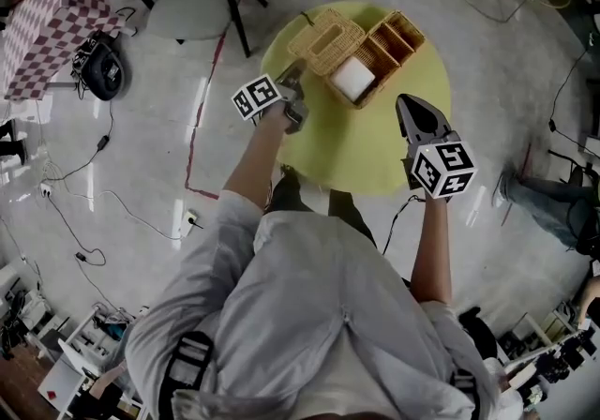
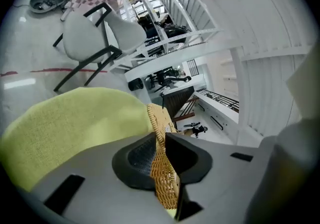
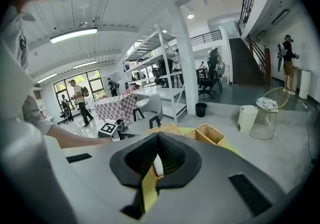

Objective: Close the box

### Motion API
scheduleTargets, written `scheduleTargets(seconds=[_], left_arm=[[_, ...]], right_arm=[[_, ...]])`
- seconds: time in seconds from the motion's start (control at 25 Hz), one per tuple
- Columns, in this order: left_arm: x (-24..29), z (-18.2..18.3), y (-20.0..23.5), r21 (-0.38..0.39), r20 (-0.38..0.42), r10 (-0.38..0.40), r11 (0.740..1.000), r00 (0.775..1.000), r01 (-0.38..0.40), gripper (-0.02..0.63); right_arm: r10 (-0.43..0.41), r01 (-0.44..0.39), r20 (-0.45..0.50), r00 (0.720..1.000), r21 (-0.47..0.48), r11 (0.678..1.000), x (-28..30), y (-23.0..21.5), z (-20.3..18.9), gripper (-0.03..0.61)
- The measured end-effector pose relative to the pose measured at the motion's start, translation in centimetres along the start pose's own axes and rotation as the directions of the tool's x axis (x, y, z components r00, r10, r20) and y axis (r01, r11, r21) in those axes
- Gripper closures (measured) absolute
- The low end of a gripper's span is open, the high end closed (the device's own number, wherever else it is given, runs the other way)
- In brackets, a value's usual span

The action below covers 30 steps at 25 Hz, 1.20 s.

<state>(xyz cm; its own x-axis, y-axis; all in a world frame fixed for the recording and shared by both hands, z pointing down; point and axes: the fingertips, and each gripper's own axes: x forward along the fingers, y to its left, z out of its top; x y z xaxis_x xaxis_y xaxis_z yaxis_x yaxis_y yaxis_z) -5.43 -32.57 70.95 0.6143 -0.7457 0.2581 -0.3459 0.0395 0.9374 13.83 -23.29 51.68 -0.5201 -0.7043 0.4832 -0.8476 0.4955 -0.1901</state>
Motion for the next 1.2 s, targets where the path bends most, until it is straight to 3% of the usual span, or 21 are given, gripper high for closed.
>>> scheduleTargets(seconds=[0.16,0.32,0.44,0.52,0.72,0.88,1.08,1.2], left_arm=[[-0.6,0.3,-1.7,0.065,0.027,-0.028,0.998,0.999,0.026,0.551],[-1.2,0.1,-3.6,0.181,0.015,-0.047,0.983,0.999,0.043,0.558],[-1.4,-0.1,-4.9,0.302,-0.005,-0.047,0.952,0.999,0.046,0.561],[-1.7,-0.6,-5.8,0.419,-0.027,-0.037,0.907,0.999,0.045,0.561],[-2.2,-2.3,-7.7,0.677,-0.12,0.024,0.733,0.992,0.065,0.561],[-2.3,-3.8,-9.0,0.826,-0.18,0.08,0.553,0.98,0.106,0.563],[-2.4,-6.8,-10.1,0.933,-0.237,0.156,0.312,0.959,0.179,0.563],[-2.4,-8.7,-10.4,0.955,-0.264,0.2,0.19,0.944,0.227,0.56]], right_arm=[[-0.006,0.006,0.024,1.0,-0.01,1.0,-0.9,0.2,0.3,0.561],[0.012,-0.012,0.05,0.999,-0.006,1.0,-1.9,1.0,0.6,0.561],[0.03,-0.031,0.058,0.998,0.024,0.999,-2.3,1.3,0.7,0.561],[0.035,-0.038,0.062,0.997,0.037,0.999,-2.7,1.4,0.7,0.561],[0.02,-0.026,0.086,0.996,0.06,0.998,-3.7,1.3,0.9,0.561],[0.002,-0.007,0.112,0.994,0.038,0.999,-4.2,1.3,1.2,0.561],[0.018,-0.021,0.118,0.993,0.021,1.0,-4.6,1.5,0.6,0.561],[0.005,-0.01,0.122,0.993,0.046,0.999,-5.0,1.2,0.4,0.561]])
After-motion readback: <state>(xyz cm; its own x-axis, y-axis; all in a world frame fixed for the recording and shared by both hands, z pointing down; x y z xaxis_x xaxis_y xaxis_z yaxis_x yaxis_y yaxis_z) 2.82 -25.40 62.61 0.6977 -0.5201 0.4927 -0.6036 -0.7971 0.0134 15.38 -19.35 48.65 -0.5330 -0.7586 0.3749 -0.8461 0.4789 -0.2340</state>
